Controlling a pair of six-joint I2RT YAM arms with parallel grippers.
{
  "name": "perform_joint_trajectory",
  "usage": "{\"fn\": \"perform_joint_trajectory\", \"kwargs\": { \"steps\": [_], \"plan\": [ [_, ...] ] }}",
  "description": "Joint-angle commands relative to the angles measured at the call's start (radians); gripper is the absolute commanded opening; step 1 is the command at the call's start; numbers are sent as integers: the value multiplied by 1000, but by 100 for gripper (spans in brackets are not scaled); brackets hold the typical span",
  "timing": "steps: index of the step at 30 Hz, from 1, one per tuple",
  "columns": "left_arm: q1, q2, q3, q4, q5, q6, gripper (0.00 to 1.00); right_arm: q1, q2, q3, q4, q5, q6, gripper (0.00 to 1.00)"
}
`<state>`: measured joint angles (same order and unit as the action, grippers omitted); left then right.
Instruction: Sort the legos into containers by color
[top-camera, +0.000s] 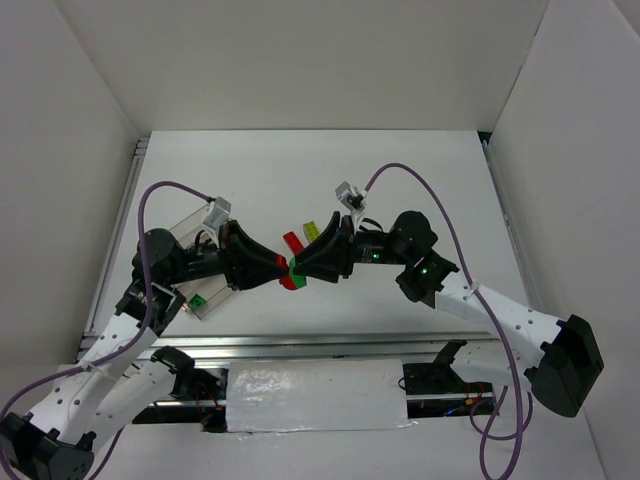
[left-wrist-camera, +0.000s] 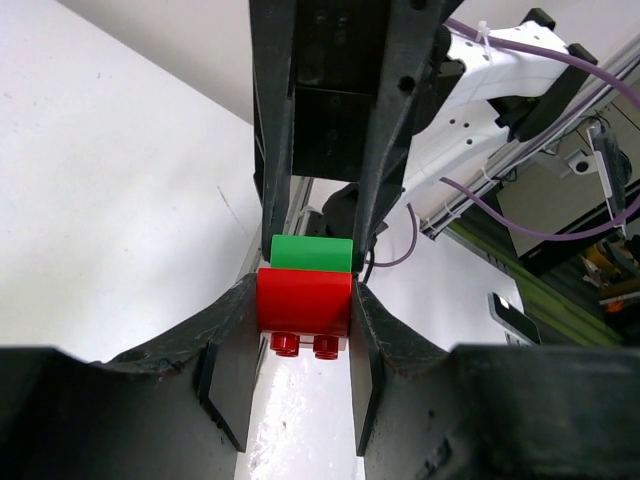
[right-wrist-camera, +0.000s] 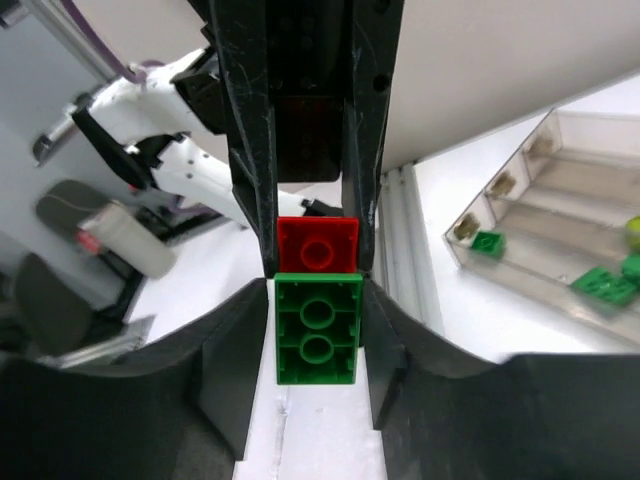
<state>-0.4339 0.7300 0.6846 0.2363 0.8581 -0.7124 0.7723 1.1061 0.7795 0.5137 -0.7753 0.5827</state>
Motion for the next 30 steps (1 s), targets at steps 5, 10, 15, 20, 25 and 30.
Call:
{"fn": "perform_joint_trajectory", "kwargs": {
  "steps": [5, 10, 15, 20, 25, 30],
  "plan": [
    [-5, 6, 36, 61, -1, 1, 0, -4, 6, 10, 29, -38, -4, 40],
    [-5, 3, 59, 9, -24, 28, 0, -5, 21, 1, 35, -44, 2, 74],
    [-5, 6, 67, 3, -27, 34, 0, -5, 35, 1, 40, -42, 3, 71],
    [-3, 3, 82, -41, -54, 62, 0, -17, 15, -12, 16, 10, -18, 0],
    [1, -17, 193, -372, -460, 143, 0, -171, -35, -109, -6, 148, -38, 0],
    [40, 78, 355, -704, -1009, 139, 0, -191, 58, -1, -259, 339, -145, 0]
  ]
}}
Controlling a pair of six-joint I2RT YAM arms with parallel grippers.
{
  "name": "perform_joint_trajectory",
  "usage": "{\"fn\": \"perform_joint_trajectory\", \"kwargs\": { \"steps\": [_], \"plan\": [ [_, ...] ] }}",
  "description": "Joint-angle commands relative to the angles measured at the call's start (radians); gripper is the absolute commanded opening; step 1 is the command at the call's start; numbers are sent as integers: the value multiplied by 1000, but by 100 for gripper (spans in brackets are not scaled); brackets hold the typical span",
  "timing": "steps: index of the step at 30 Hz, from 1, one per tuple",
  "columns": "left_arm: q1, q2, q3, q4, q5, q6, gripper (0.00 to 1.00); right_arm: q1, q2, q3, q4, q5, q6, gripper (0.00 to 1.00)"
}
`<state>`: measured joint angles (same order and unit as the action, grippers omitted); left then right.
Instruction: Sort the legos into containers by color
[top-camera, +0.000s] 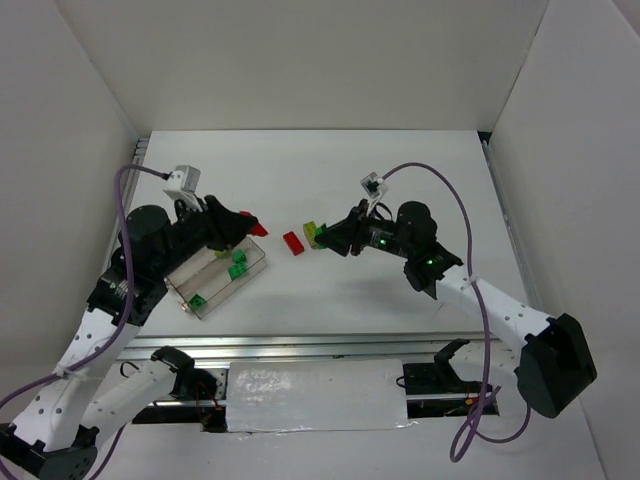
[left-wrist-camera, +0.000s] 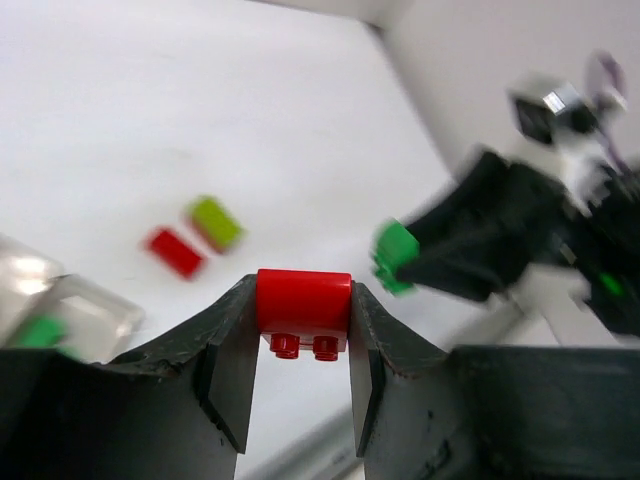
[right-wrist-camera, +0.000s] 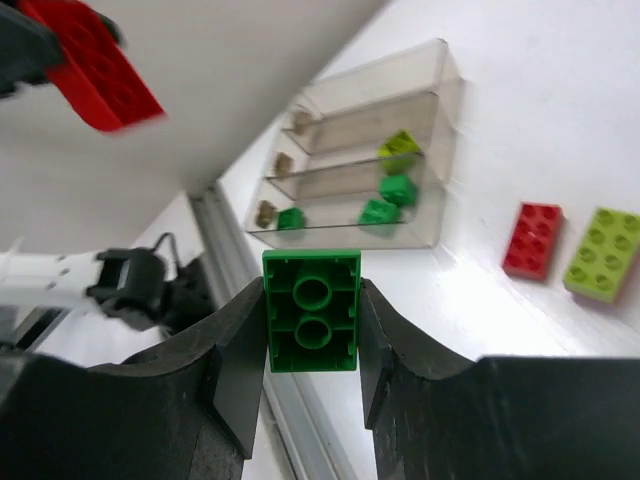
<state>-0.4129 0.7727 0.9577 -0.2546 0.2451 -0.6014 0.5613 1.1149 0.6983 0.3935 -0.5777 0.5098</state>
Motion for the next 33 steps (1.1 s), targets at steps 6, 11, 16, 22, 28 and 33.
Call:
{"fn": "perform_joint_trajectory", "kwargs": {
  "steps": [6, 11, 16, 22, 28, 33],
  "plan": [
    [68, 111, 231, -506, -907, -171, 0, 308, 394, 456, -376, 548, -106, 0],
    [157, 174, 331, -572, -994, -210, 0, 405, 764, 844, -539, 697, -77, 0],
    [289, 299, 372, -496, -844, -179, 0, 414, 964, 1010, -613, 704, -79, 4],
    [341, 404, 412, -433, -751, -207, 0, 417, 1057, 1099, -650, 658, -100, 19],
    [356, 450, 391, -350, -744, -215, 0, 416, 1031, 1087, -640, 645, -122, 76],
    [365, 525, 372, -263, -725, -209, 3, 414, 898, 1028, -628, 647, -126, 87]
  ]
}}
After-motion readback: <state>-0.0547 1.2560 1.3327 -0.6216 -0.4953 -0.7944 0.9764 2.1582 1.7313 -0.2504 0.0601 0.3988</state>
